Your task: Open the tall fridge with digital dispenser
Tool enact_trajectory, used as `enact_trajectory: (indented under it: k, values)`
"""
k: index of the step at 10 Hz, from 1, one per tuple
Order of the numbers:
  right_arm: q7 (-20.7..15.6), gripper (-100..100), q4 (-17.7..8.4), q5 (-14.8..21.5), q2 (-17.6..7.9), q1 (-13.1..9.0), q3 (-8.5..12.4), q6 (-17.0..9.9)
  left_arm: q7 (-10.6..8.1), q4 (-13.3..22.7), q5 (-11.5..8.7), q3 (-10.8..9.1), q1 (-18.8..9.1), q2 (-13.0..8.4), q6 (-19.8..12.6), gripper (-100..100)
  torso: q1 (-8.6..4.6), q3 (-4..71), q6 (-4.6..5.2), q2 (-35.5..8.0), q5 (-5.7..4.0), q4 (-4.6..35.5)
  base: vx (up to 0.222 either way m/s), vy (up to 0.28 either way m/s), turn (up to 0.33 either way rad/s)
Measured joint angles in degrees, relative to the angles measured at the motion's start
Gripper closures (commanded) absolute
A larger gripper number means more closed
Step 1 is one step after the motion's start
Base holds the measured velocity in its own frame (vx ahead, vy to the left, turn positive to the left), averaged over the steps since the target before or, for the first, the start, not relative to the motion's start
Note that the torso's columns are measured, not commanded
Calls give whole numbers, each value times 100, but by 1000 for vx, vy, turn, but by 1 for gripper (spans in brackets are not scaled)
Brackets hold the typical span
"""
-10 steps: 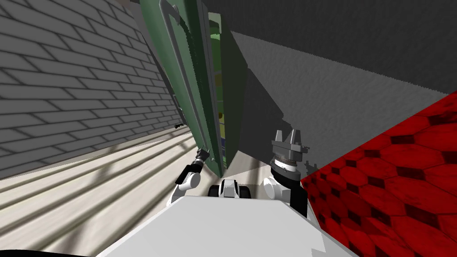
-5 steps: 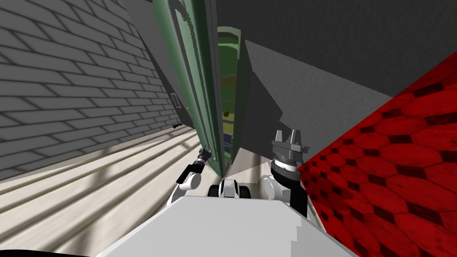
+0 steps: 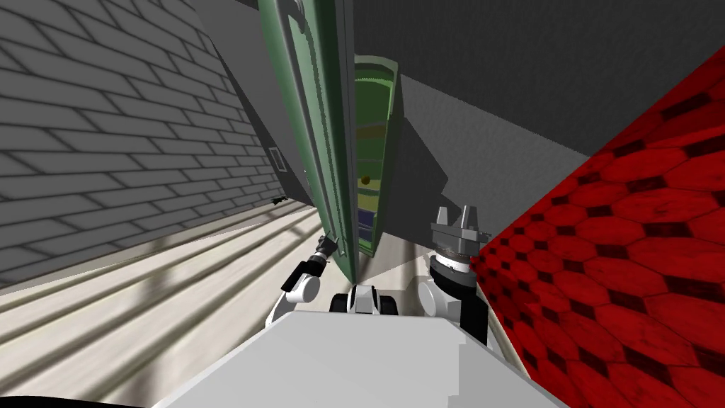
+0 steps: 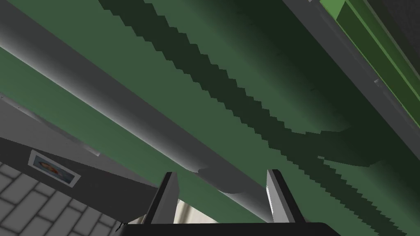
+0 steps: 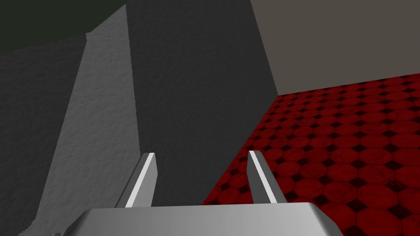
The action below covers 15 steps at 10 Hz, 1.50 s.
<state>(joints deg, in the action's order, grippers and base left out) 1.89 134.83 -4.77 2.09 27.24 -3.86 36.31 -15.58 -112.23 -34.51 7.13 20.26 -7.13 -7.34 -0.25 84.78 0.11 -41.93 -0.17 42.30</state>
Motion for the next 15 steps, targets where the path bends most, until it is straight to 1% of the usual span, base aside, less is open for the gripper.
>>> enact_trajectory:
  k: [1,2,3,4,5,6,7,8,9,10,11,12,14,15]
  values:
    - [0,0,0,0,-1,-1,1,0,-4,-8,-59,123,22,-90,29,100,70,-5,-10,-9,14,4,-99,303,-118]
    - [0,0,-1,0,-1,0,1,0,3,-20,-77,201,30,-116,34,100,87,-5,-31,-8,19,8,-103,345,-112]
    - [0,0,-1,0,-2,-1,2,0,10,-29,-107,273,42,-172,25,100,99,3,-29,8,19,11,-102,363,-173]
    - [0,0,-1,0,-2,-1,2,-1,18,-49,-147,353,56,-250,16,100,84,16,-23,29,16,12,-91,236,-76]
    - [0,0,-1,0,-1,0,1,0,28,-63,-168,402,76,-301,37,100,29,25,-21,46,4,6,-60,269,-102]
    - [0,0,0,0,-1,0,1,0,30,-86,-206,467,105,-373,56,100,38,32,-12,56,1,9,-126,341,-223]
    - [0,0,-1,0,-2,-1,2,0,46,-139,-219,541,116,-390,41,100,58,20,-9,28,6,15,-97,285,-81]
    - [0,0,-1,0,-1,1,2,0,54,-161,-242,592,118,-439,42,100,47,17,-22,29,5,16,-55,254,-75]
    - [0,0,-1,0,-1,0,1,0,63,-168,-269,651,122,-494,42,100,40,24,-14,42,5,15,-86,272,-206]
    - [0,0,-1,0,-1,0,1,0,63,-169,-332,740,111,-604,110,100,41,18,-8,29,7,10,-68,236,-87]
    - [0,0,-1,0,-1,1,1,0,69,-162,-356,801,107,-649,158,100,34,17,-17,31,6,10,-109,263,-81]
    - [0,0,0,0,-1,0,1,0,69,-155,-394,852,70,-704,180,100,48,7,-15,11,10,10,-98,230,-68]
    - [0,0,-1,0,-1,1,1,0,91,-211,-417,923,91,-760,187,100,27,-3,-5,-4,8,11,-42,184,-95]
    - [0,0,-1,0,0,1,0,0,92,-210,-422,942,98,-766,184,100,-12,2,-9,6,3,0,-6,179,-97]
